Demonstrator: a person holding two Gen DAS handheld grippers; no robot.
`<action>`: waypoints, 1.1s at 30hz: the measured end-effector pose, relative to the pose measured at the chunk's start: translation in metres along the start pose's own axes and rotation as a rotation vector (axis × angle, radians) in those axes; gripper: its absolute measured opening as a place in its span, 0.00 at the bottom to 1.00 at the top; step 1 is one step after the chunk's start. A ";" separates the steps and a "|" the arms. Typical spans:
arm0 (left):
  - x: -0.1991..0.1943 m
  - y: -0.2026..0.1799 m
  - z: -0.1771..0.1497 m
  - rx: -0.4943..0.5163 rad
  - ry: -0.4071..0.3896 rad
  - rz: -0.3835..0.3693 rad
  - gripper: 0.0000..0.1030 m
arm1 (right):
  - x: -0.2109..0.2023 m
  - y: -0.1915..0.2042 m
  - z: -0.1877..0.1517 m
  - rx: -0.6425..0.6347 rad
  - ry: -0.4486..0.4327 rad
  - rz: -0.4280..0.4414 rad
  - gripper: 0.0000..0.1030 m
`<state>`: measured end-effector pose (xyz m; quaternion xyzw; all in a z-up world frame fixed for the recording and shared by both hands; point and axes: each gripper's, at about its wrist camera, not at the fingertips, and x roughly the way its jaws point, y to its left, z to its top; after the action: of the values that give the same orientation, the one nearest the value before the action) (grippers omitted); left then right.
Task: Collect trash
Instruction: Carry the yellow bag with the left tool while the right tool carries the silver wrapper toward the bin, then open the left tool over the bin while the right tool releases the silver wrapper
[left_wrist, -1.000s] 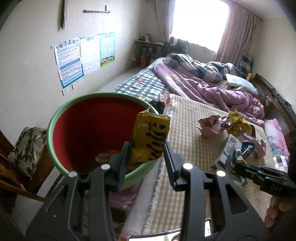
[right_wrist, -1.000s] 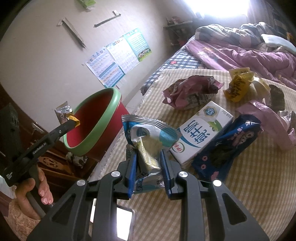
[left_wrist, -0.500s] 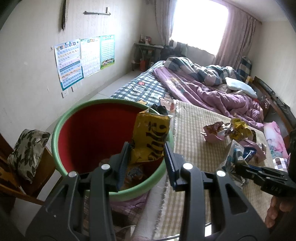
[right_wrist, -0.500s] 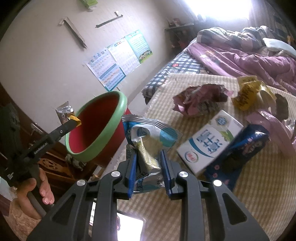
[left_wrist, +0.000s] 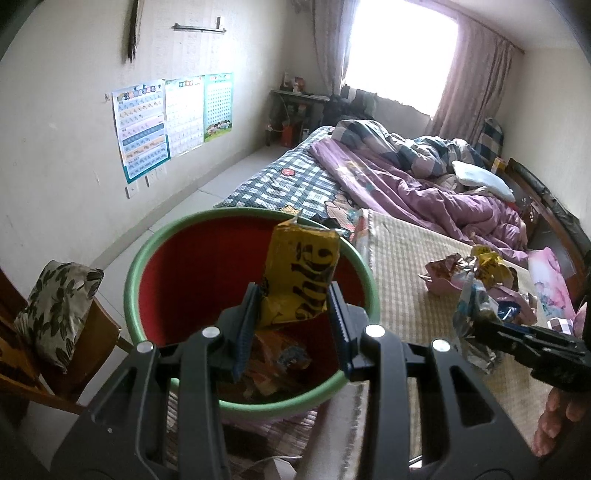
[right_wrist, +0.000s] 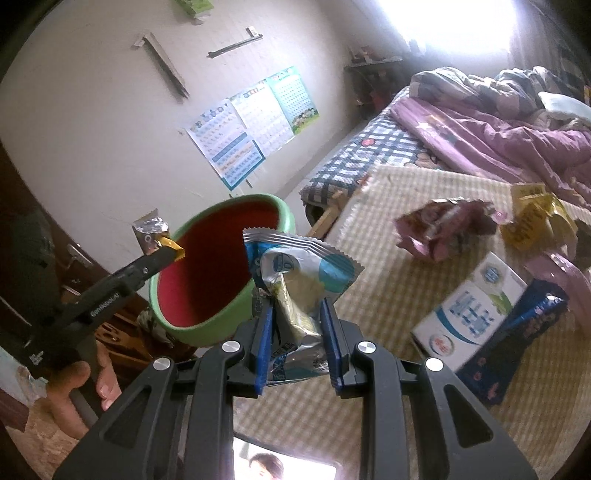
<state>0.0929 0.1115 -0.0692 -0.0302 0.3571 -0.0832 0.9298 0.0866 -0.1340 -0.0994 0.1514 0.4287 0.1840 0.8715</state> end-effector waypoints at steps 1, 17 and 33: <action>0.001 0.003 0.001 -0.001 0.000 0.000 0.34 | 0.001 0.002 0.002 -0.004 -0.003 0.002 0.25; 0.019 0.043 -0.004 -0.028 0.045 0.010 0.34 | 0.053 0.058 0.034 -0.062 0.006 0.037 0.26; 0.027 0.055 -0.005 -0.020 0.061 0.002 0.34 | 0.079 0.072 0.035 -0.063 0.029 0.011 0.26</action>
<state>0.1170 0.1608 -0.0969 -0.0364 0.3863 -0.0797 0.9182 0.1454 -0.0384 -0.1033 0.1235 0.4343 0.2043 0.8686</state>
